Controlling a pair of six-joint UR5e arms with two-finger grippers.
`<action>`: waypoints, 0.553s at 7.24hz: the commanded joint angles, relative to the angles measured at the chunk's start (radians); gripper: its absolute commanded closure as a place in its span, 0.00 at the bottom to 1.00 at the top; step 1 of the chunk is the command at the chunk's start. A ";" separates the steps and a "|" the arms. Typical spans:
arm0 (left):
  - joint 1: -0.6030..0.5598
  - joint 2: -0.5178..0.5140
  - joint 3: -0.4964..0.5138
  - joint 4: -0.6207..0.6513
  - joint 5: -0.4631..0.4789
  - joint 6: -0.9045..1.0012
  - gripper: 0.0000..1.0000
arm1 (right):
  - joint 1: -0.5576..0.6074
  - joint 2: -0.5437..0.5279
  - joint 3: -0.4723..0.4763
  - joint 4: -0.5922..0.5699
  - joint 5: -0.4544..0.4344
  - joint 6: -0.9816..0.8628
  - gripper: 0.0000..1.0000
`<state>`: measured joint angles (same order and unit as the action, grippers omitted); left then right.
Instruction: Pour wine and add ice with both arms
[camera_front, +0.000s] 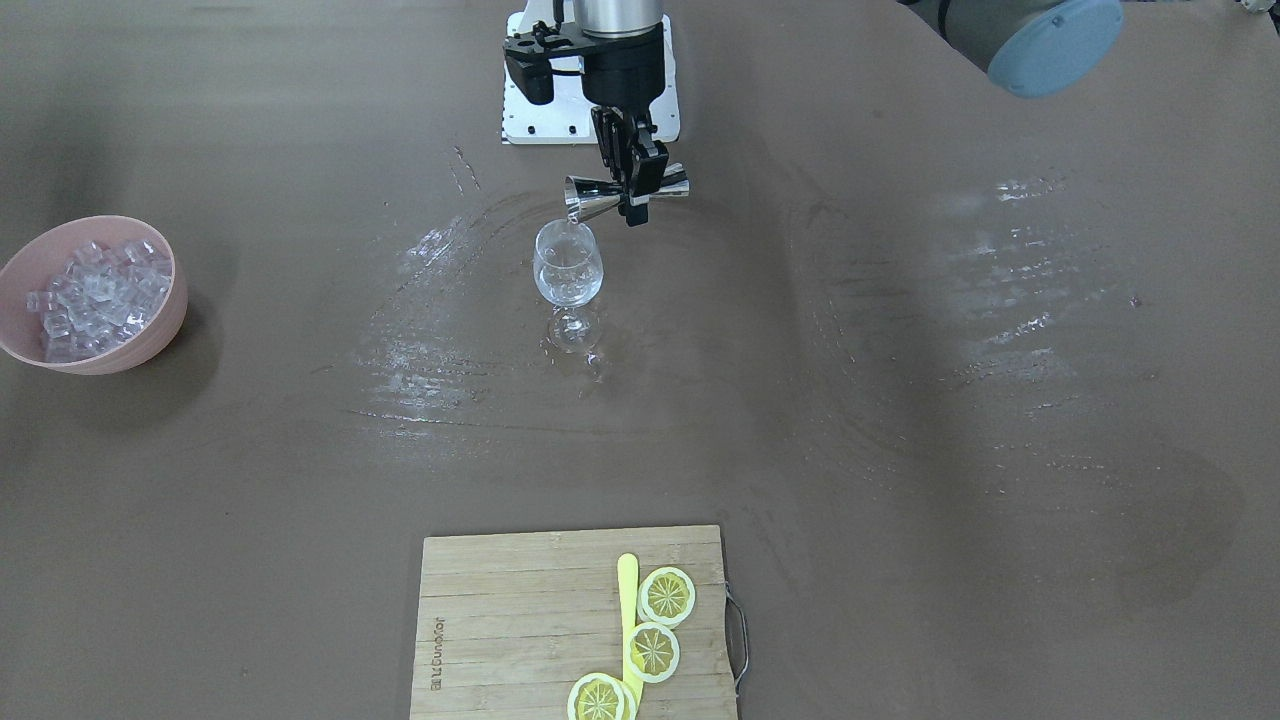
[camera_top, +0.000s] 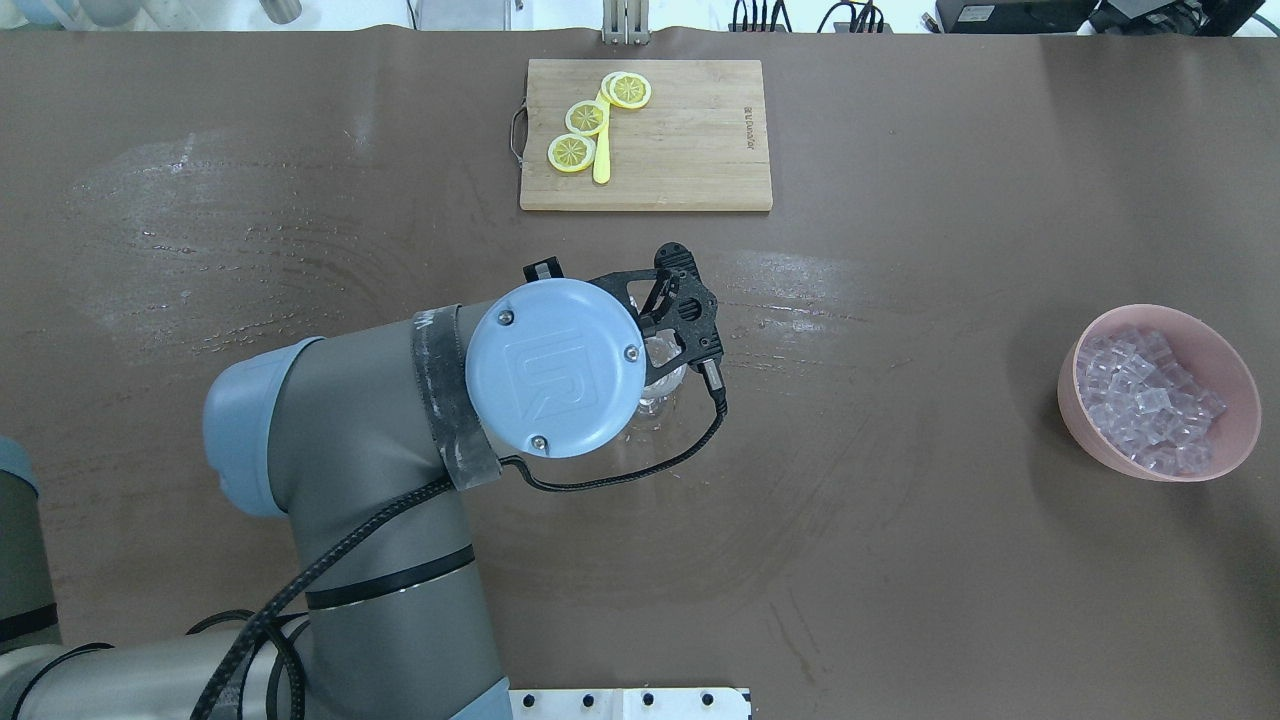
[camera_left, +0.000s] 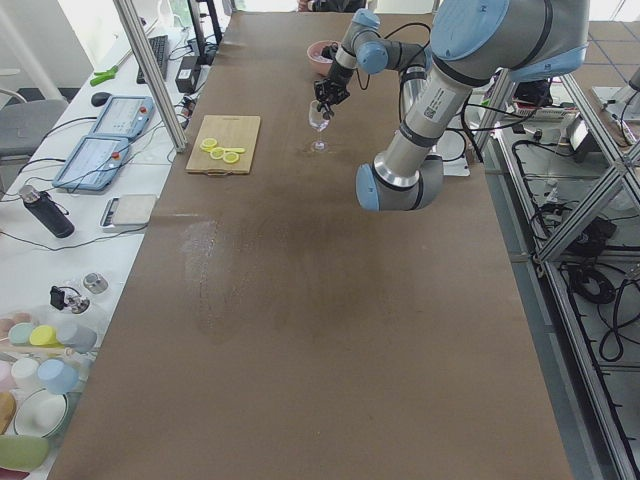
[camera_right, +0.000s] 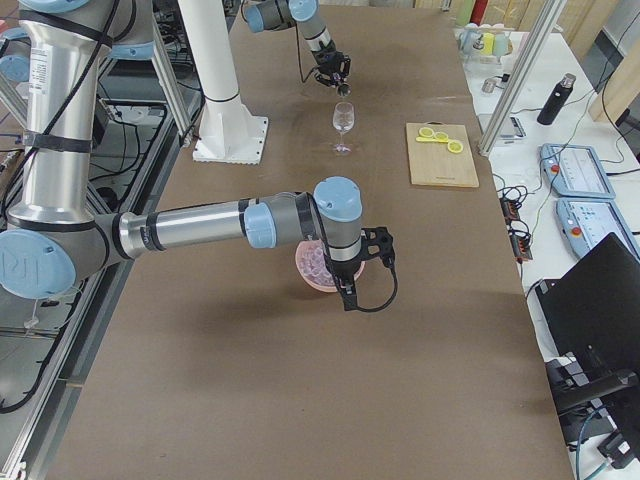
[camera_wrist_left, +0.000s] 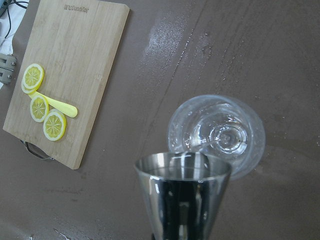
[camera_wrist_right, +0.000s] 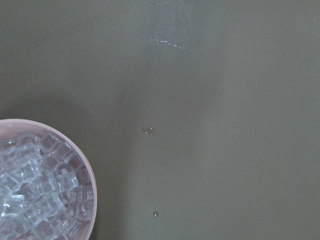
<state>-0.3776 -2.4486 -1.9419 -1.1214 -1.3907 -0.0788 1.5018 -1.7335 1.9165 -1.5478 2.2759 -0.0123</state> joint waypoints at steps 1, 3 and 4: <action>0.000 -0.038 0.017 0.047 0.010 0.005 1.00 | 0.000 0.000 -0.002 0.000 0.001 0.000 0.01; 0.002 -0.081 0.035 0.110 0.021 0.005 1.00 | 0.000 0.000 -0.002 0.000 0.002 0.000 0.01; 0.002 -0.081 0.046 0.110 0.024 0.005 1.00 | 0.000 0.000 -0.001 0.000 0.002 0.000 0.01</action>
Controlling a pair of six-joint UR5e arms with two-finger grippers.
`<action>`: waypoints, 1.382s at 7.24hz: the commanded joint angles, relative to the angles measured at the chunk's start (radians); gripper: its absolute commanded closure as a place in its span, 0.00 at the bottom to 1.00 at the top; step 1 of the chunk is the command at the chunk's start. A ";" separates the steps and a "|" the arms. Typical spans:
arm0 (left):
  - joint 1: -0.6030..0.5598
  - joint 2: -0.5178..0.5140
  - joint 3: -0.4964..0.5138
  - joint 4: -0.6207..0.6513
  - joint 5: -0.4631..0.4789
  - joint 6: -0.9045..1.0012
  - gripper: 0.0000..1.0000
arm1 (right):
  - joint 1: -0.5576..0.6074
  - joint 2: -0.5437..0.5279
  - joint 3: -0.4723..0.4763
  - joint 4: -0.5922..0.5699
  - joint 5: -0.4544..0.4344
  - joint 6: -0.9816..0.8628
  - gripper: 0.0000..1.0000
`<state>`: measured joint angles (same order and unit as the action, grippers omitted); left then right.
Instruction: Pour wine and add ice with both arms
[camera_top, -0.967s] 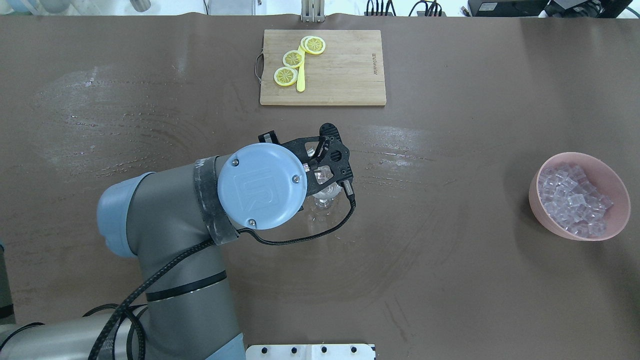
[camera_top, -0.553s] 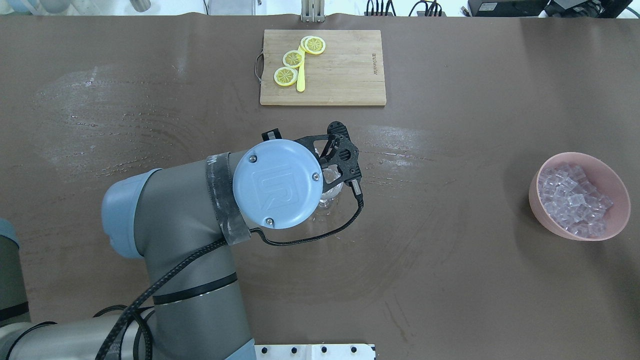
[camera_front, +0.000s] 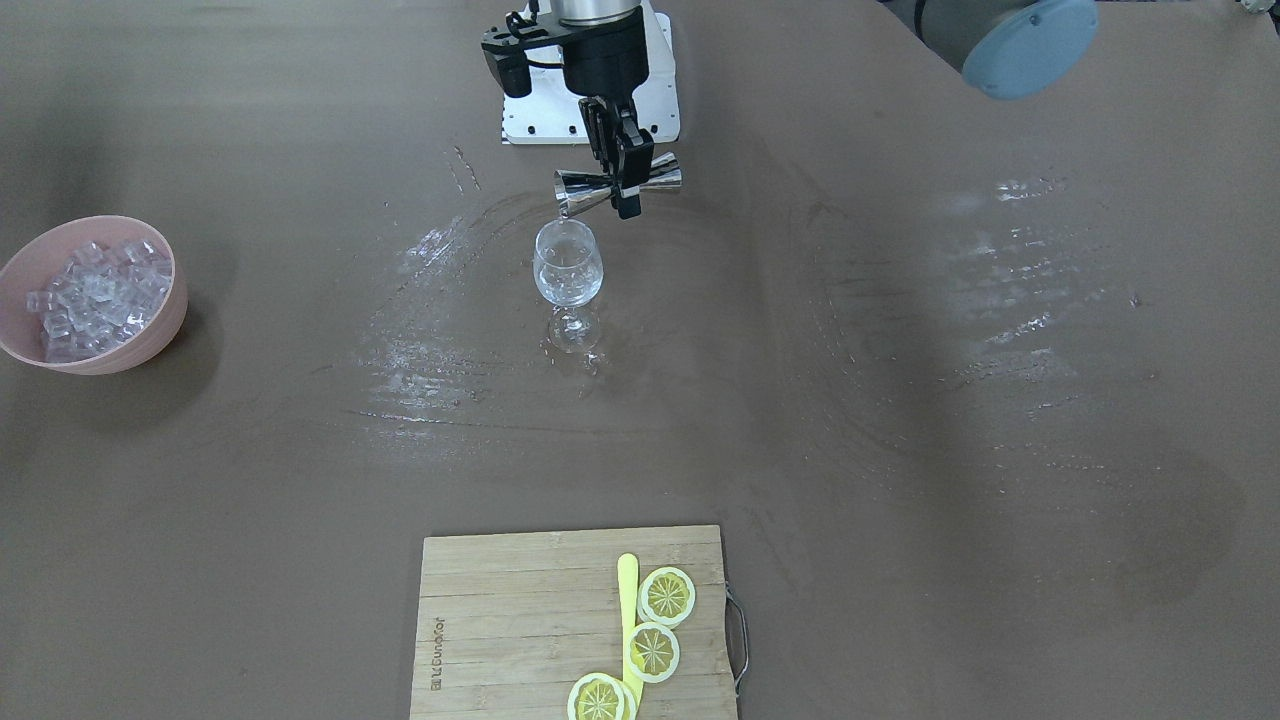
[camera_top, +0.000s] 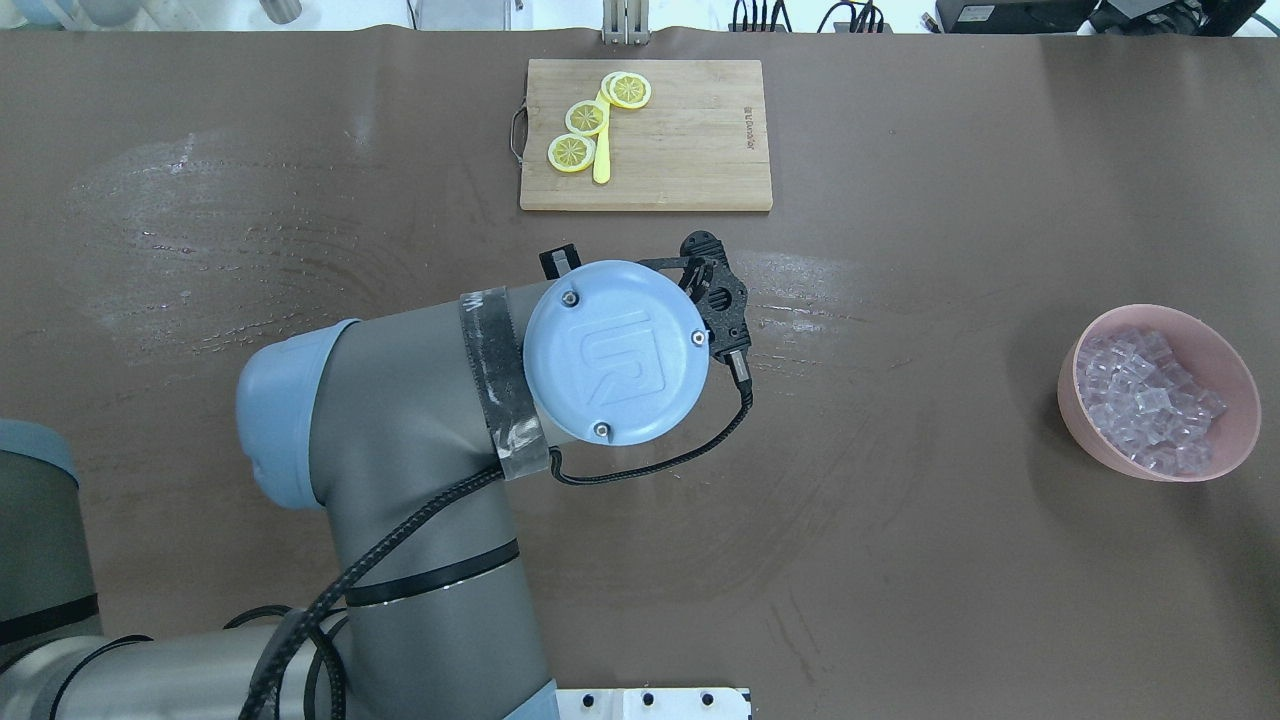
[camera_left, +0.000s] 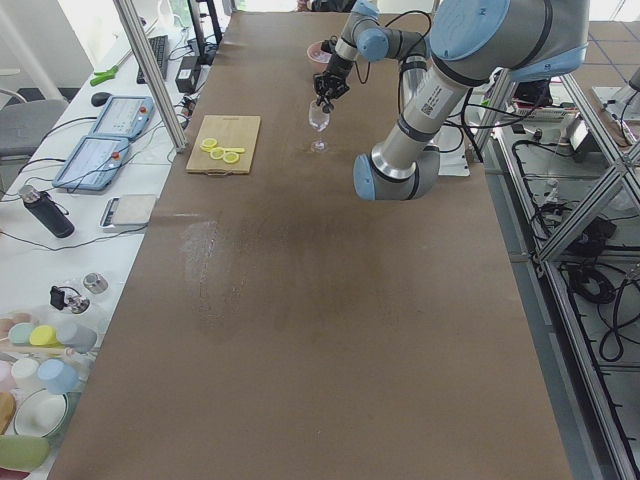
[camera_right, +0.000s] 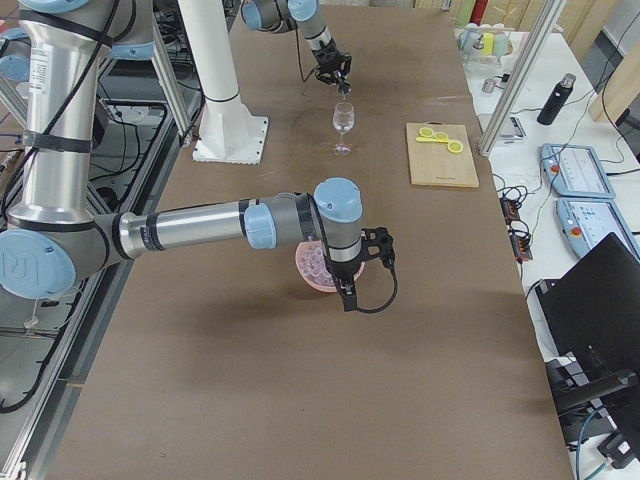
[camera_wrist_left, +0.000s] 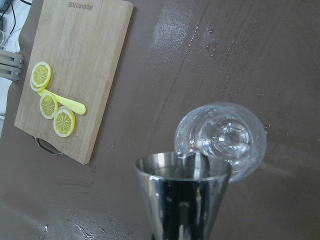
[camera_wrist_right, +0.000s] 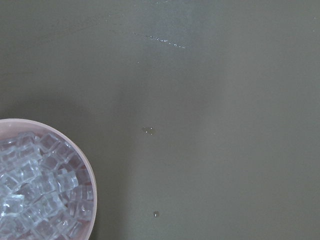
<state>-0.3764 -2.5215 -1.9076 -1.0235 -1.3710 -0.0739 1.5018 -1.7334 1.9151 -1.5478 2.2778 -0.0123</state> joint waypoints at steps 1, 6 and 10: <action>0.008 -0.008 0.015 0.013 0.016 0.000 1.00 | 0.000 0.000 -0.001 0.000 0.000 0.000 0.01; 0.007 0.053 -0.062 -0.113 0.000 -0.001 1.00 | 0.000 0.002 -0.001 0.000 0.000 0.000 0.01; -0.036 0.166 -0.108 -0.359 -0.103 0.005 1.00 | 0.000 0.006 -0.001 0.000 0.000 0.000 0.01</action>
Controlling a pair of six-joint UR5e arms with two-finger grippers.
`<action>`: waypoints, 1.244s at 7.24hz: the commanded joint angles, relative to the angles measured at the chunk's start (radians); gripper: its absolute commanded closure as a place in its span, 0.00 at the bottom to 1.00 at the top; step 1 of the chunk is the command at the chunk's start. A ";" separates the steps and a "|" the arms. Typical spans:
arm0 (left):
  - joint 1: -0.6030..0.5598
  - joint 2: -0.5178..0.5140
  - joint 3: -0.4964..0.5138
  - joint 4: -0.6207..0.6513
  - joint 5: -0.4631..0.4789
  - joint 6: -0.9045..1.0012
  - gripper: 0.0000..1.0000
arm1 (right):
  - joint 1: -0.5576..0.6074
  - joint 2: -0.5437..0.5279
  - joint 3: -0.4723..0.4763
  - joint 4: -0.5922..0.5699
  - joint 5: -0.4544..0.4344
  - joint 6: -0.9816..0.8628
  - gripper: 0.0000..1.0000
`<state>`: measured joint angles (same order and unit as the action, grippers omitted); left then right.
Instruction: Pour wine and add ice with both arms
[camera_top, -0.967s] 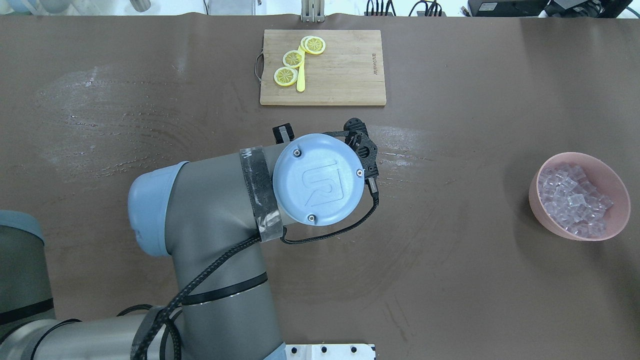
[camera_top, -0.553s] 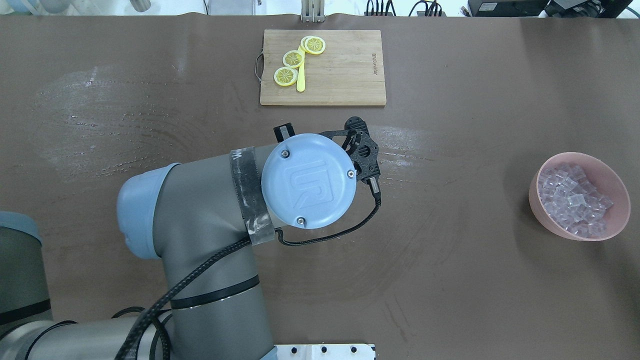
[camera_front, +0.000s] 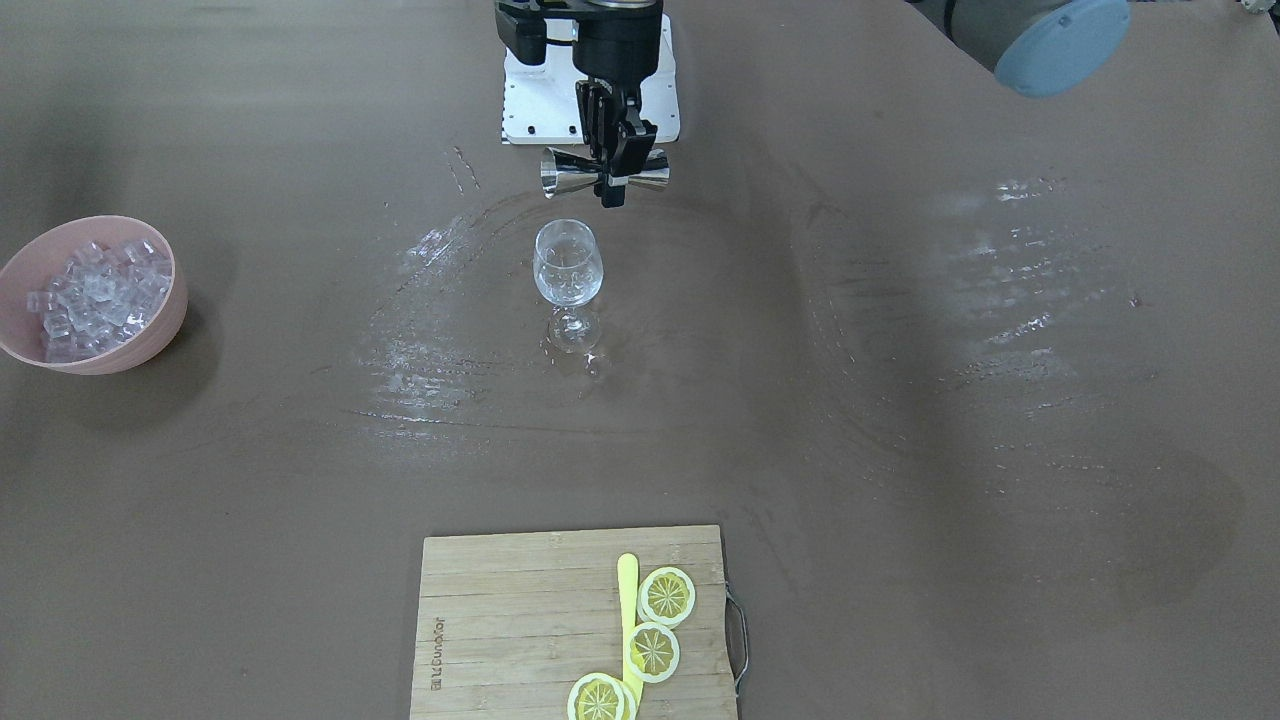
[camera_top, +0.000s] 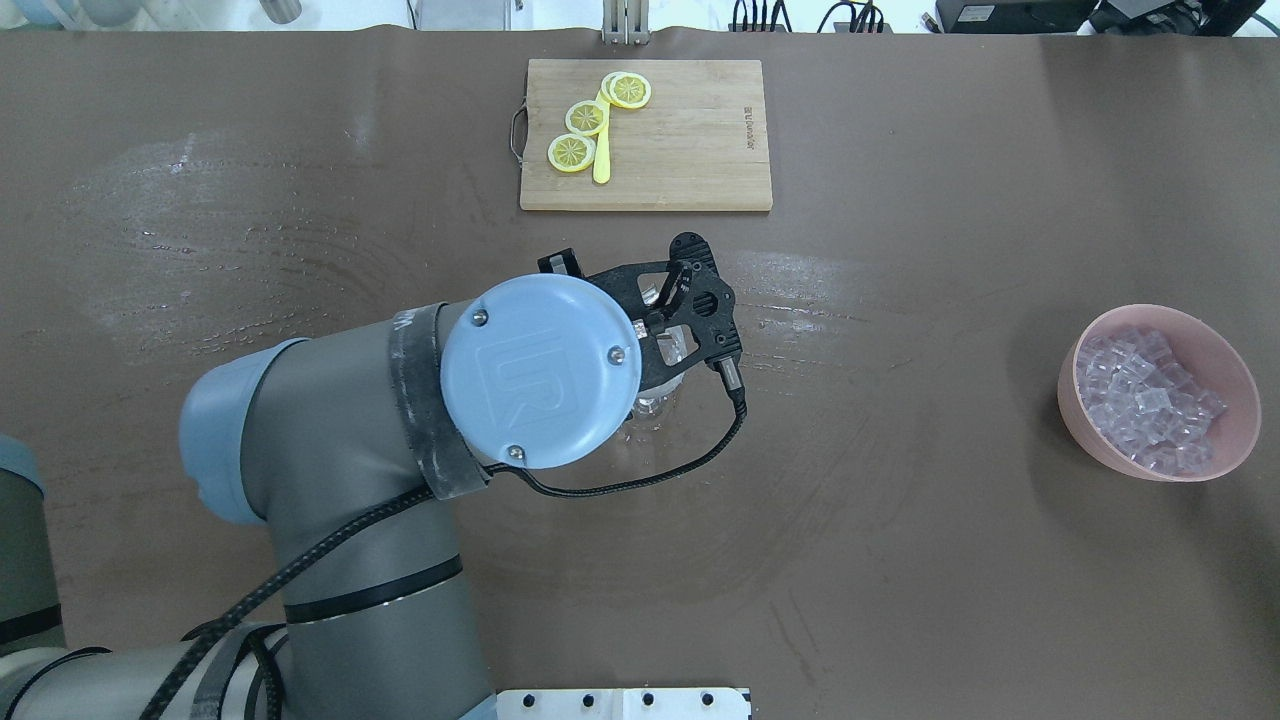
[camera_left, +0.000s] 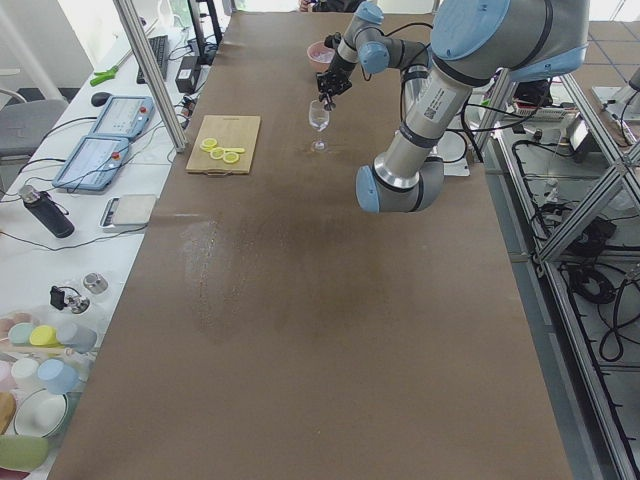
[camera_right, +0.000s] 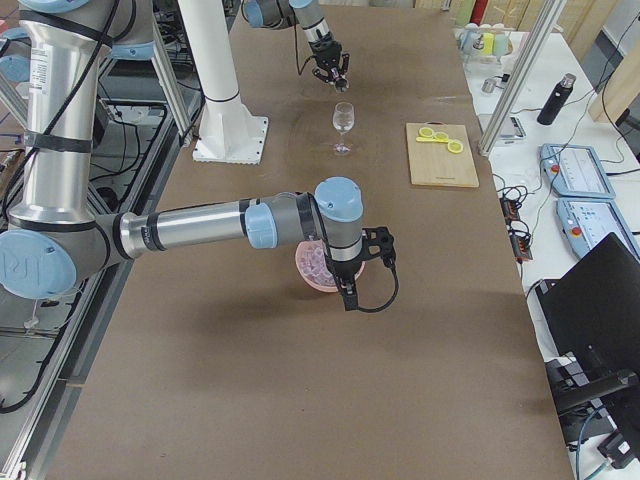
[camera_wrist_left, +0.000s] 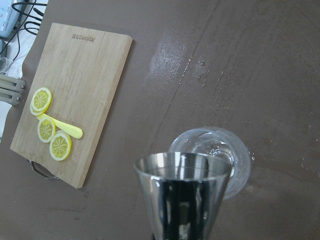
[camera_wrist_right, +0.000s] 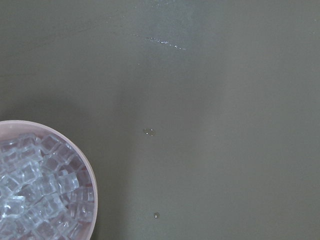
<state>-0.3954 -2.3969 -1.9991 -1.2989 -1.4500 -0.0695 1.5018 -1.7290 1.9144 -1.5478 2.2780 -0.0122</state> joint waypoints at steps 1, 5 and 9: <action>-0.037 0.101 -0.018 -0.185 -0.062 -0.001 1.00 | 0.000 0.003 -0.002 0.000 0.000 0.000 0.01; -0.115 0.309 -0.018 -0.547 -0.205 -0.025 1.00 | 0.000 0.003 -0.002 0.000 0.000 0.000 0.01; -0.172 0.589 0.008 -0.976 -0.262 -0.163 1.00 | 0.000 0.003 -0.002 0.000 0.000 -0.002 0.01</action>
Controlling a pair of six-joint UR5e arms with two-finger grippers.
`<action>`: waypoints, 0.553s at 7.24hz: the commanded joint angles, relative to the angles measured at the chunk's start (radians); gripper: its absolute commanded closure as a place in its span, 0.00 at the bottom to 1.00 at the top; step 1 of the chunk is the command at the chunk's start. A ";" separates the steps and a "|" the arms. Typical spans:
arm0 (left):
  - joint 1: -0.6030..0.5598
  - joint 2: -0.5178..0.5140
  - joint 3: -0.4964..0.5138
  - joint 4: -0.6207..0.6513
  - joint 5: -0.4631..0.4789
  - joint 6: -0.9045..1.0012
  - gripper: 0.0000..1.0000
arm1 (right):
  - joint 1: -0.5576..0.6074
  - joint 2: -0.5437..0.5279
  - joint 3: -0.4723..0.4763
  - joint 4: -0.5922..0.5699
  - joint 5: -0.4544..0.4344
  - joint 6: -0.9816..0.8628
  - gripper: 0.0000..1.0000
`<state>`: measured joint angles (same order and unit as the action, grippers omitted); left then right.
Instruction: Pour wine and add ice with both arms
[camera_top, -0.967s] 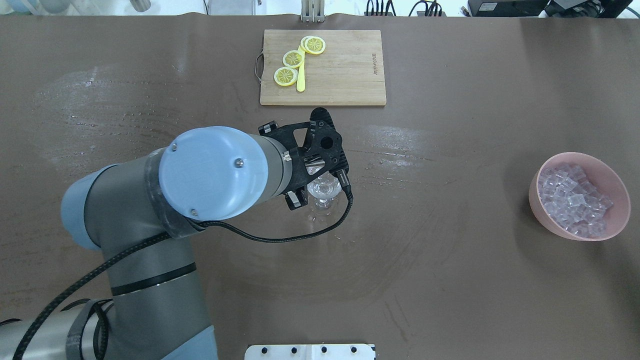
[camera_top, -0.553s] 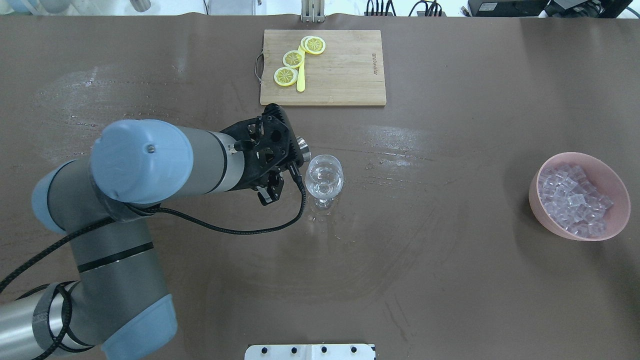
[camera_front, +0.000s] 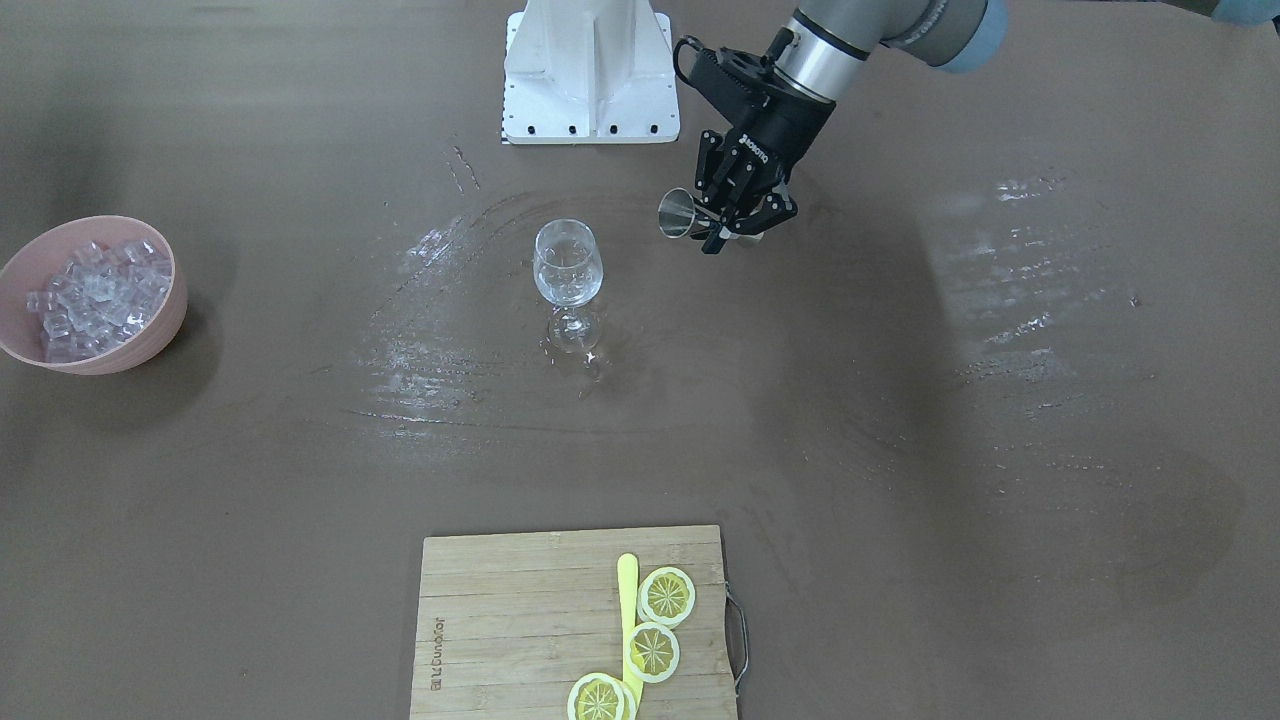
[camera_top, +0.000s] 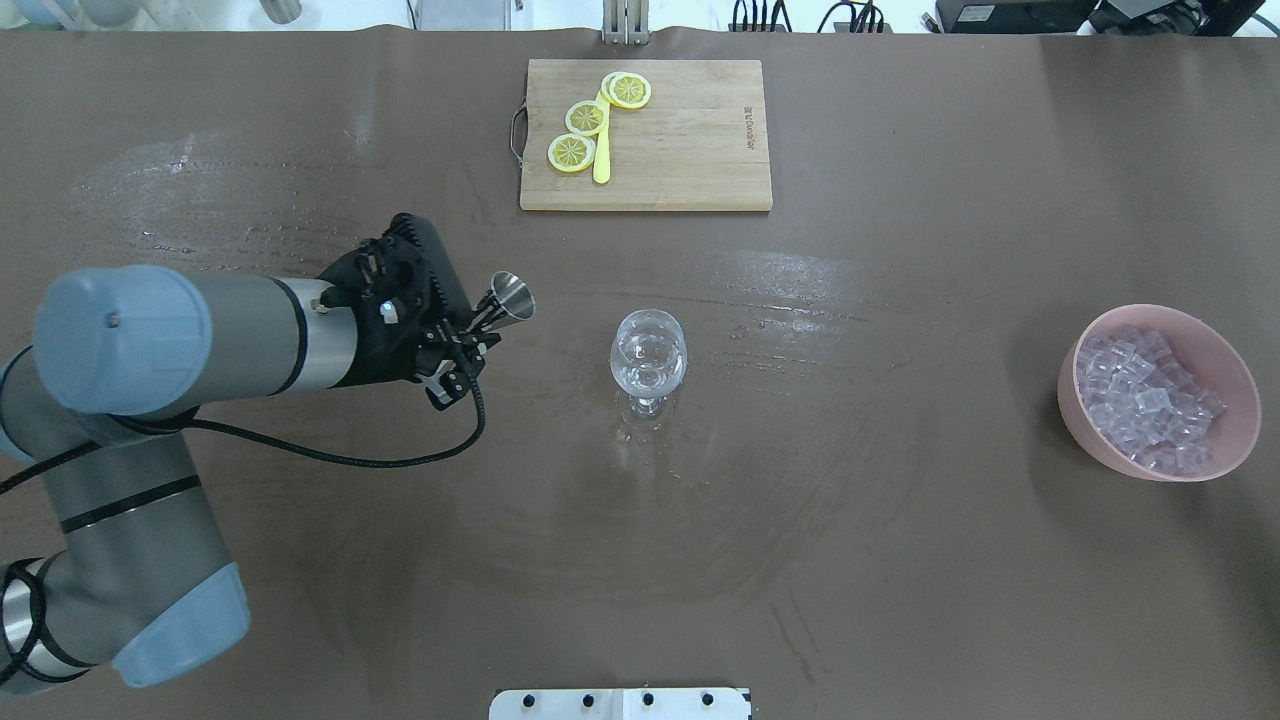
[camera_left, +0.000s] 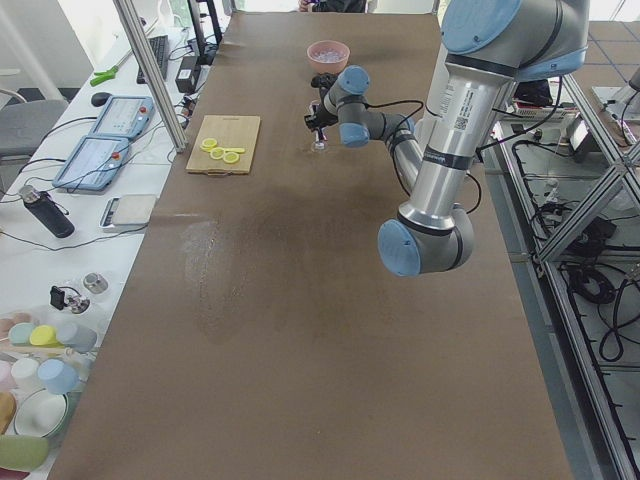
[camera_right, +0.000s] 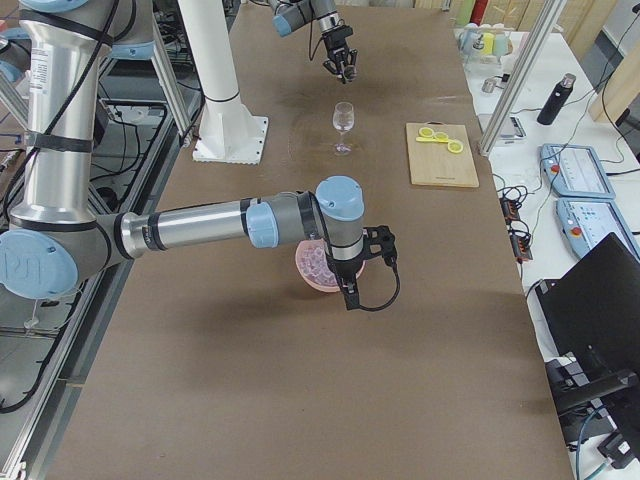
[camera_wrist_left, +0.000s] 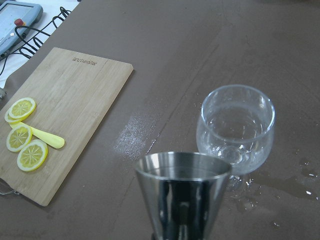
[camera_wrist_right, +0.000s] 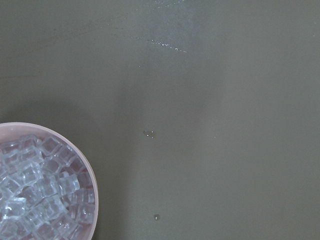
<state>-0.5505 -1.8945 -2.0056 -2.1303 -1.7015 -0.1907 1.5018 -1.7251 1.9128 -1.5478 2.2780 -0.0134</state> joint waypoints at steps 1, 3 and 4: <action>-0.029 0.142 0.045 -0.278 -0.015 -0.102 1.00 | 0.000 0.001 0.000 0.000 0.000 0.000 0.01; -0.054 0.221 0.155 -0.588 -0.006 -0.260 1.00 | 0.000 0.001 0.000 0.000 0.000 0.000 0.01; -0.060 0.224 0.221 -0.706 0.040 -0.321 1.00 | 0.000 0.001 0.002 0.000 0.000 0.000 0.01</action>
<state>-0.5990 -1.6913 -1.8616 -2.6750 -1.6965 -0.4315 1.5018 -1.7243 1.9130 -1.5478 2.2780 -0.0138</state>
